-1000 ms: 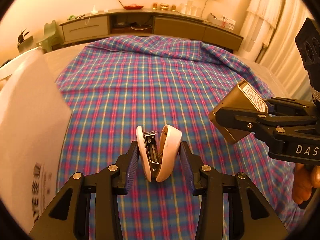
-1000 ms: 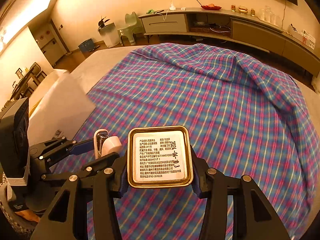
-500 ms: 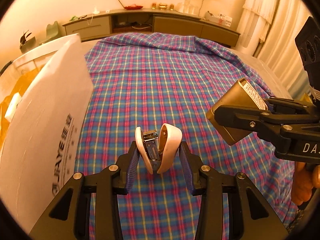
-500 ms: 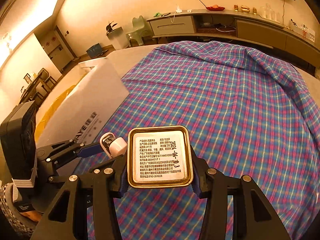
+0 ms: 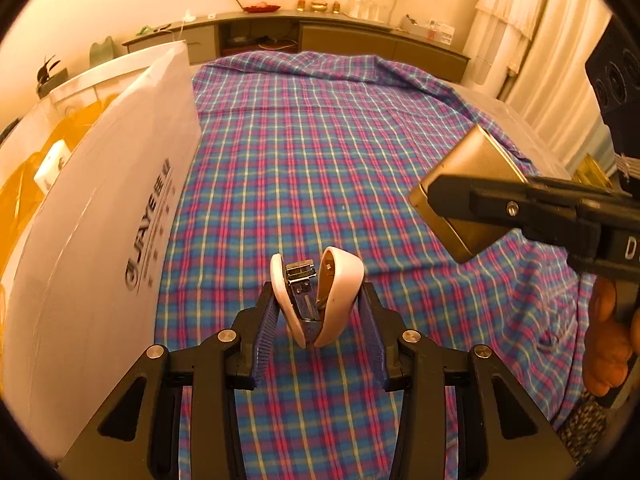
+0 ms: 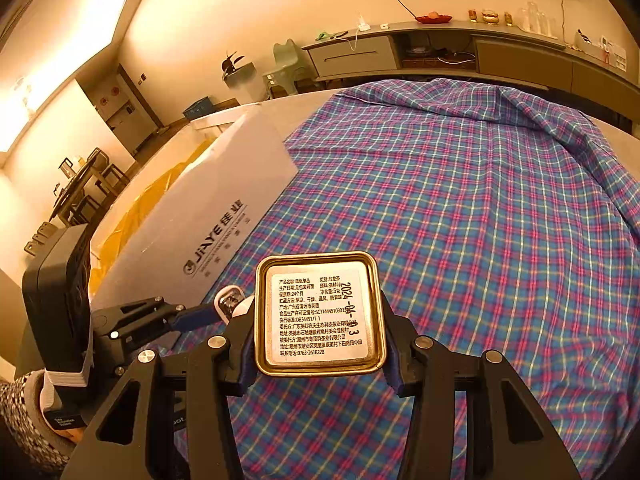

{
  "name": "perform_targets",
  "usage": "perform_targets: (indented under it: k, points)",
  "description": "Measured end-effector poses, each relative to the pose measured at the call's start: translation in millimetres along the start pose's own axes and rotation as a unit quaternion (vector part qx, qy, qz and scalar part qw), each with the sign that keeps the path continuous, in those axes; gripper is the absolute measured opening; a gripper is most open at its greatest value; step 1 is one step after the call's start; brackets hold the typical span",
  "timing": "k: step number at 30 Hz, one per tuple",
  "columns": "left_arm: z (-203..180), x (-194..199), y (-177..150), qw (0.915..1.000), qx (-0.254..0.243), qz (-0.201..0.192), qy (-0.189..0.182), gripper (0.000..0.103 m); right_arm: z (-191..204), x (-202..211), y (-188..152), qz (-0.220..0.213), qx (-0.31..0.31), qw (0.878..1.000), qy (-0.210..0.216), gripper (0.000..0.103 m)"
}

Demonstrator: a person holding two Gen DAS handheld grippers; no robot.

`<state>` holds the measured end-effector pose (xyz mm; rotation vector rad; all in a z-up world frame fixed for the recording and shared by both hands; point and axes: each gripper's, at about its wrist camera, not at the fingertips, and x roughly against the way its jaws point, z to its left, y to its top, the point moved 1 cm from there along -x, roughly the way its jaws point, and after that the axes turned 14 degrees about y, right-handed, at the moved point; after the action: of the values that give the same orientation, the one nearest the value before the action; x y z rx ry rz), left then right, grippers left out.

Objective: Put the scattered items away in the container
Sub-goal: 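Carry the stapler and gold tin over the white box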

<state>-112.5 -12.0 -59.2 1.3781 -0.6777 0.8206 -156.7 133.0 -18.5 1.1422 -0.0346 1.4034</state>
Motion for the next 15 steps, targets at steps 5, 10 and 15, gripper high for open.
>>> perform_targets:
  k: [5,10,15]
  points:
    - [0,17,-17,0.9999,-0.008,-0.002,-0.008,0.042,14,4,-8,-0.002,0.003,1.0,0.007,0.05]
    - [-2,31,-32,0.9997,-0.018,-0.006,-0.017,0.042,29,4,-18,0.0,0.008,1.0,0.014,0.05]
    - [3,45,-43,0.9995,-0.017,-0.011,-0.023,0.042,45,4,-28,0.001,0.016,1.0,0.018,0.05]
